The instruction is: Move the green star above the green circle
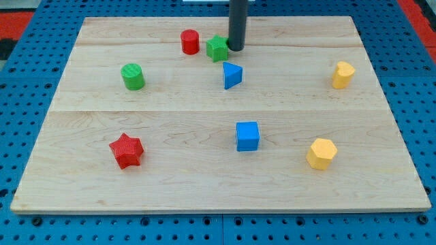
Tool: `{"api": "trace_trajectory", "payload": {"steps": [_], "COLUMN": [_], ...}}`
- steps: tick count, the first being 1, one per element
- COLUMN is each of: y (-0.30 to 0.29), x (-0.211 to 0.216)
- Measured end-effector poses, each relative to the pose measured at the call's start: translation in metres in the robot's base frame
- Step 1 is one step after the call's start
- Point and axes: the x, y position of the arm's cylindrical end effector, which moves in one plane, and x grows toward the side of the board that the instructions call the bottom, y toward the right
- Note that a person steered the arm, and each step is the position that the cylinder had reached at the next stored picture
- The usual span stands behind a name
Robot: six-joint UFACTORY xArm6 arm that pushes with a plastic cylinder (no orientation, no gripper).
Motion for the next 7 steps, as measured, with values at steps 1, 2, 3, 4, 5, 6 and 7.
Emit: {"api": "trace_trajectory", "payload": {"steps": [1,2,3,4,5,6,7], "y": [-0.051,-0.038,-0.03,-0.032,-0.054,-0.077,-0.068], "x": [0.012,0.011,0.001,-0.025,-0.001,0.033,0.033]}}
